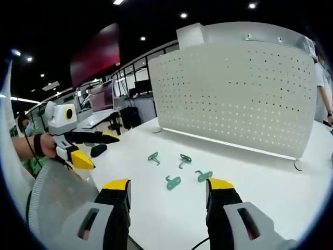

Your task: Insert the hook assembly into the mounting plate slot until the hook locks in place.

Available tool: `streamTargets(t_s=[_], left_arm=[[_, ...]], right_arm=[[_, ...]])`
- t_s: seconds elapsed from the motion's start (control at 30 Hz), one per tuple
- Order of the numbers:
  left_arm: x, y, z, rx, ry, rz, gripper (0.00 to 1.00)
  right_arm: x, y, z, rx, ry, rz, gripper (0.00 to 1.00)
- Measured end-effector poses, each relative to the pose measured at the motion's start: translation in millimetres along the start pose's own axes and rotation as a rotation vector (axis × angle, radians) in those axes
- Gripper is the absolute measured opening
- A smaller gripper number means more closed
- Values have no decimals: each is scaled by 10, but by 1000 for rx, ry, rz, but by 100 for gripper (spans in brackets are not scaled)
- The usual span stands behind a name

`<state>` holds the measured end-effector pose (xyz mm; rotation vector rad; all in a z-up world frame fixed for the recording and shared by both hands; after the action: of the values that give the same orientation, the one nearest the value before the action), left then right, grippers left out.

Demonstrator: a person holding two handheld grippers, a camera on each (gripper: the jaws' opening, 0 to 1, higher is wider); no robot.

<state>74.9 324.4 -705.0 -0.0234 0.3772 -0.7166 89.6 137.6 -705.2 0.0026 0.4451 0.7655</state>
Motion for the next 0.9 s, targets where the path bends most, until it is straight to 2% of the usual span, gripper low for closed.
streamTargets(t_s=[0.47,0.67,0.9], left_arm=[[17,62,-40,-6,10,-13,81],[22,74,-56,-10,13,-18,81],[31,101,-53,-18,11,-10,81]], right_arm=[[217,29,-130,67,66,9,53],[350,59,-200,71,120,30,51],[448,28,-232,102,140,40,48]])
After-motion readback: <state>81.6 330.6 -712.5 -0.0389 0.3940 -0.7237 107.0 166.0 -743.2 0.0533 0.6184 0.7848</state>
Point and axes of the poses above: the point that each gripper's makers call its tool centre point, and the gripper's own axes: x roughly forward along the fingers, y roughly to its left, z roughly out of its top, the point moved 4 cm from there along -x, roughly backward along the fingers, and after that the axes turned 4 degrees about z, right-handed, at the moved point
